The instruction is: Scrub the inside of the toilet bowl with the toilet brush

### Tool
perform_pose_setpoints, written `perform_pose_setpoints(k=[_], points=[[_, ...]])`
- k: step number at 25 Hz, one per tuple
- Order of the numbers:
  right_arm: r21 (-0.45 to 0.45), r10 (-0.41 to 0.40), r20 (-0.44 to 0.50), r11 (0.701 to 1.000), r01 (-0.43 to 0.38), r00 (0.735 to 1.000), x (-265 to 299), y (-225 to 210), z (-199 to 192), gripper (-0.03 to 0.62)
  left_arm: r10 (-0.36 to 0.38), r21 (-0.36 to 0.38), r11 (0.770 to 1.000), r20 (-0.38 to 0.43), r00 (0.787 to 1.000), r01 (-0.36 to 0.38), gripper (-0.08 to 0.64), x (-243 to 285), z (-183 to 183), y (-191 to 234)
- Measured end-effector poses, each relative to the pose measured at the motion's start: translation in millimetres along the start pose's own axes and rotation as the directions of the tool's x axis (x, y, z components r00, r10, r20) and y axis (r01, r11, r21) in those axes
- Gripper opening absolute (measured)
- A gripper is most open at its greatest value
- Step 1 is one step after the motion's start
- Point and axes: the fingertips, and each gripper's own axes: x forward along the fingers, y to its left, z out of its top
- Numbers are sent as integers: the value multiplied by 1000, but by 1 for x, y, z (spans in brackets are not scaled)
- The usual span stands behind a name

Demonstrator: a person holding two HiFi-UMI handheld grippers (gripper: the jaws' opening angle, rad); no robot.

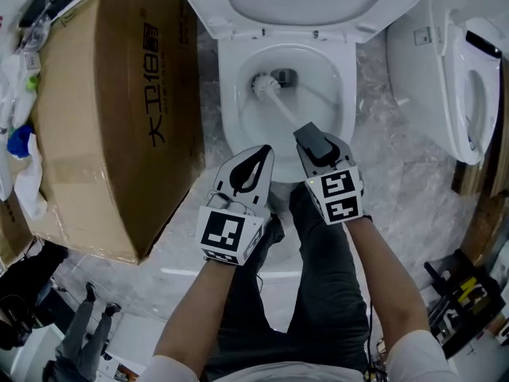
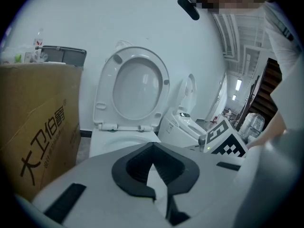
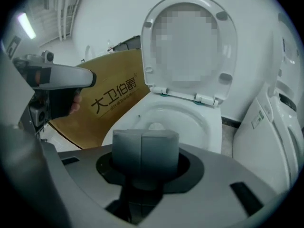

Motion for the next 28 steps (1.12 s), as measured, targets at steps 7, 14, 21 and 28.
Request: perform_pose_setpoints(k=[7, 14, 21, 28], points=[[-191, -41, -14, 981, 37, 999, 9, -29, 8, 156, 5, -2, 1000, 18, 1000, -5, 8, 11, 0, 10], [-189, -142, -50, 973, 130, 989, -10, -79, 9, 155, 2, 2, 1000, 36, 999, -2, 8, 19, 8, 10], [-305, -208, -169, 940, 150, 963, -38, -88, -18, 155, 2, -8, 1000, 26, 1000, -1, 8, 9, 14, -1], [-340, -162, -263, 938, 66, 951, -60, -53, -53, 155, 0, -30, 1000, 13, 1000, 1, 8, -6, 10, -11]])
